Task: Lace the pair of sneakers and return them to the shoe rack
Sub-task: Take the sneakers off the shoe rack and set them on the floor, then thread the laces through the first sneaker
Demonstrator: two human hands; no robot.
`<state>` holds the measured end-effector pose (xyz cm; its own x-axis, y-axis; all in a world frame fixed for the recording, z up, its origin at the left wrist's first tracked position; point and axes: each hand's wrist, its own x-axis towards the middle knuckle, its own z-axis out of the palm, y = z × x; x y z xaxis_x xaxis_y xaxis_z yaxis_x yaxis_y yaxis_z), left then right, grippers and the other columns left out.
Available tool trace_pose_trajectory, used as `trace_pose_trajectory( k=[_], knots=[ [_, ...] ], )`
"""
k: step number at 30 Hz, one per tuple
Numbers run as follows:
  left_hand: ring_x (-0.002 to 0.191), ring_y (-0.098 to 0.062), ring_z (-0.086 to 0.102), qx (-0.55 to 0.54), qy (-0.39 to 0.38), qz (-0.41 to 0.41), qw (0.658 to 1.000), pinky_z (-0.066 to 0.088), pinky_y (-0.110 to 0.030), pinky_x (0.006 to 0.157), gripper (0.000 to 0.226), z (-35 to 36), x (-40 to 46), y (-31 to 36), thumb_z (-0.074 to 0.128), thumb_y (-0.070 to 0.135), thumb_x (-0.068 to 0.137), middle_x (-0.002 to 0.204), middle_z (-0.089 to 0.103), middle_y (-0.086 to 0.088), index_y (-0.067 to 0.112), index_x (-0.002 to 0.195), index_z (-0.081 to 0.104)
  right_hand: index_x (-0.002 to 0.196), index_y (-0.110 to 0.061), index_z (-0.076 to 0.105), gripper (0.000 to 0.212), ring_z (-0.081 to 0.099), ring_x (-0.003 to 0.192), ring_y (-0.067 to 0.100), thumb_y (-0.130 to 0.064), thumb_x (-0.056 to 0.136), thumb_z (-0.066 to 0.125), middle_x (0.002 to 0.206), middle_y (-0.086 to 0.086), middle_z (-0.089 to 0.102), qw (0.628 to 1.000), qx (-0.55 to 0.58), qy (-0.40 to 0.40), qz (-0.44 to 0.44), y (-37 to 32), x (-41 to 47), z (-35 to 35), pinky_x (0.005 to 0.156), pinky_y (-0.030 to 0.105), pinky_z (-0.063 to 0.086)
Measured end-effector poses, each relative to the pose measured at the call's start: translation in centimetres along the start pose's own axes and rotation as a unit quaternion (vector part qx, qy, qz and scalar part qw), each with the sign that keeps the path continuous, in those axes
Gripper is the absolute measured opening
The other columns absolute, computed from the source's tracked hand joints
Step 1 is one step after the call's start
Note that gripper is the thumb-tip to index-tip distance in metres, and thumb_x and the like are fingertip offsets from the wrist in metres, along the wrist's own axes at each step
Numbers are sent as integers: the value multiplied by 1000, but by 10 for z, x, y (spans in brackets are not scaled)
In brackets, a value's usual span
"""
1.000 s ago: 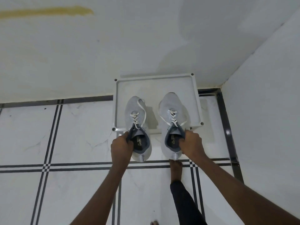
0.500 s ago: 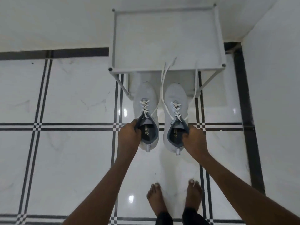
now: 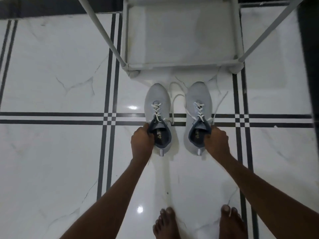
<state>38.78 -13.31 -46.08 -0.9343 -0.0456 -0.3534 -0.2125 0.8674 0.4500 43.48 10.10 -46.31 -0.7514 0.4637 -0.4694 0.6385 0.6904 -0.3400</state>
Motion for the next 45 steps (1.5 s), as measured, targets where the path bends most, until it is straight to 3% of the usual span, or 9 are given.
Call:
trace_pose_trajectory(
  k=[5,10,16,23,26,34,38,42,45],
  knots=[
    [75,-20,63,-27,36,34,998,55,-35,67,35,11,3,-16,55,11,85,89,69,-1,20,118,62,110,1,58,27,66,80,38,-13,88,54,85,19,67,998,16,67,-1,3,3,10,66,34,48],
    [77,-16,61,-34,19,49,998,45,-24,65,30,5,21,-29,60,16,84,93,67,0,19,113,63,133,0,48,46,58,113,32,-8,88,55,121,20,62,959,111,235,-115,-44,-12,14,95,40,51],
    [69,-10,63,-13,-61,126,990,47,-24,57,36,-14,57,-46,65,50,85,77,67,6,17,100,66,109,-10,66,25,62,96,30,-8,86,56,100,11,69,968,73,87,-224,-95,-3,64,82,36,50],
    [54,-10,67,-88,-230,86,965,60,-30,63,26,-46,95,-41,62,26,93,69,73,8,5,80,72,69,-8,59,11,52,70,25,-11,79,58,72,9,59,954,121,54,-269,-102,34,70,61,31,38],
    [39,-4,46,-12,-237,83,968,46,-24,46,25,-62,101,-25,59,26,94,46,56,14,12,83,76,70,-5,53,19,54,62,24,-12,89,52,64,7,58,957,181,-30,-223,-110,39,66,59,36,41],
    [70,-12,64,345,-288,90,889,47,-26,67,16,-79,110,10,76,25,80,53,60,6,13,91,75,77,-26,70,16,60,72,18,-40,84,66,75,-3,68,974,18,-28,-226,-119,44,54,63,28,43],
    [69,-12,68,346,-305,44,886,53,-29,79,12,-90,122,16,72,18,84,44,63,8,13,94,76,76,-27,71,13,56,67,18,-32,86,65,66,-5,59,969,14,-24,-247,-118,45,59,59,27,37],
    [56,-10,52,336,-358,15,871,42,-23,56,19,-103,119,18,58,14,93,62,64,4,13,94,77,75,-25,70,14,55,65,21,-32,86,64,62,-6,56,969,22,0,-246,-116,46,67,59,28,39],
    [60,-11,55,323,-352,14,879,43,-24,58,22,-110,121,12,57,16,94,66,68,3,15,91,78,77,-25,71,14,59,69,25,-32,86,63,69,-1,65,971,15,3,-240,-113,46,71,61,31,45]
  ],
)
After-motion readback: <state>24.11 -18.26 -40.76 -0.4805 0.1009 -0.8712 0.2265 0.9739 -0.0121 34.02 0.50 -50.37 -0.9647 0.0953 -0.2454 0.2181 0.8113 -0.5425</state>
